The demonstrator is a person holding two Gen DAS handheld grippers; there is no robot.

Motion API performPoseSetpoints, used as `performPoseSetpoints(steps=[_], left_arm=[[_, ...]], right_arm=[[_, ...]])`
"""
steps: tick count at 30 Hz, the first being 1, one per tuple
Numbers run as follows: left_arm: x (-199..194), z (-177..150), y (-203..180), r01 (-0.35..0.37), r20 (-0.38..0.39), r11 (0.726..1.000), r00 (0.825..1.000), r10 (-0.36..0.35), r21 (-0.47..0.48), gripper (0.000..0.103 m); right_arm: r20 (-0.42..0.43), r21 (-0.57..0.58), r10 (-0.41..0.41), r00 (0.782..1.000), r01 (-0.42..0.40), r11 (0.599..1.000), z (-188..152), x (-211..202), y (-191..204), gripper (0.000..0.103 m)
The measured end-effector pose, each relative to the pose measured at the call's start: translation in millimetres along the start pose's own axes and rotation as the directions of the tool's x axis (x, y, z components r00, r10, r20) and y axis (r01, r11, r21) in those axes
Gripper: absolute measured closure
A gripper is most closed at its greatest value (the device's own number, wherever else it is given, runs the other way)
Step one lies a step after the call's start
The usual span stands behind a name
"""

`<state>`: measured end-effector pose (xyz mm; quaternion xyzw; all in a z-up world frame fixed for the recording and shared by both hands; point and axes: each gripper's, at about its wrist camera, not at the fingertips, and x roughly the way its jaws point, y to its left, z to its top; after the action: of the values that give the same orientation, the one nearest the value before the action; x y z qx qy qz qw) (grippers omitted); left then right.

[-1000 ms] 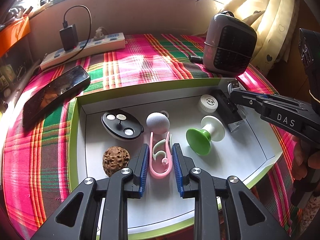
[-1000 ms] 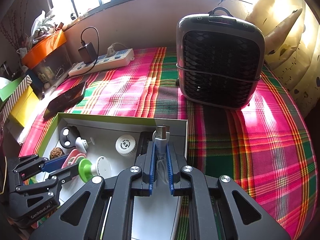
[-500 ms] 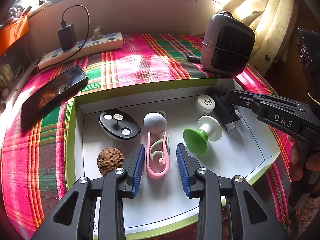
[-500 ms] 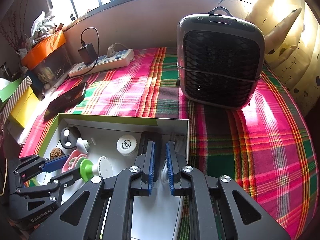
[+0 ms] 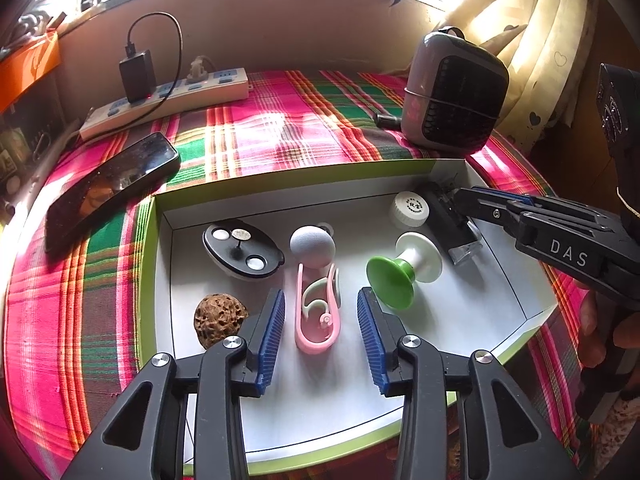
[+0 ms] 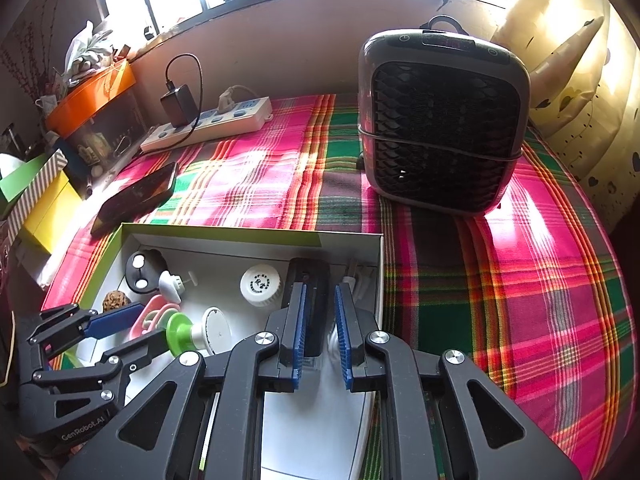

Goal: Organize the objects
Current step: 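Lower into the box and open right tool on the cable while left tool releases the clip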

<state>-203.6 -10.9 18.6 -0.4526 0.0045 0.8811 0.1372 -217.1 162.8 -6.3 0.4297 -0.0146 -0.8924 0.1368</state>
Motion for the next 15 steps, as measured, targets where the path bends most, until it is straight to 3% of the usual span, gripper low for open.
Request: performPoseSetpoints(steps=[3, 15], left_arm=[[-3, -2, -1, 0.0, 0.002, 1.0, 1.0, 0.0, 0.001, 0.066], [-27, -13, -6, -0.012, 0.029, 1.0, 1.0, 0.012, 0.012, 0.065]], right_arm=[[0.003, 0.0, 0.005, 1.0, -0.005, 1.0, -3, -3, 3, 0.074], [0.027, -0.005, -0.002, 1.0, 0.002, 1.0, -16, -24, 15, 0.073]])
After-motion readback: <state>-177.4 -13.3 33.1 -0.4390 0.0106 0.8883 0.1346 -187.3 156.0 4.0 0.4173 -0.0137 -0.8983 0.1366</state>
